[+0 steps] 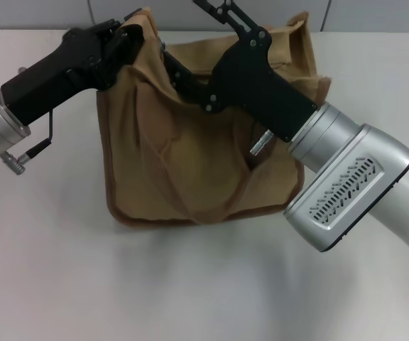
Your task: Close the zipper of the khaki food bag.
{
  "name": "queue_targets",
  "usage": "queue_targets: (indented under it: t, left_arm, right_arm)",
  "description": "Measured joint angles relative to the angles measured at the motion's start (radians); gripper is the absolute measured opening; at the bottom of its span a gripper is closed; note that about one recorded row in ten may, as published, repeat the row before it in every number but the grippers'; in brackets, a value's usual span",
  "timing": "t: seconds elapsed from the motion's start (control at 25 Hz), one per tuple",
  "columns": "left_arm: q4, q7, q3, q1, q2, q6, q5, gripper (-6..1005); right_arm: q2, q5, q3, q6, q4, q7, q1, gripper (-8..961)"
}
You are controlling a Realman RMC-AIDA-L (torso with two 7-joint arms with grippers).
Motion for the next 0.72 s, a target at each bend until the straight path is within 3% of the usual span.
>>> queue_targets:
  t: [0.28,0.72]
  left_arm:
    - [-0.001,0.0,0.0,-0.012,-0.001,-0.016,0.0,30]
    - [-0.002,0.0,-0.001,-0.023,-0.001,-0.03,-0.005,30]
  right_arm:
    - [0.0,-0.017,-0.003,0.008,-0.005,-0.002,0.009,781]
    - [0.0,-0.097,0.097,0.097,0.01,-0.001,0.027,780]
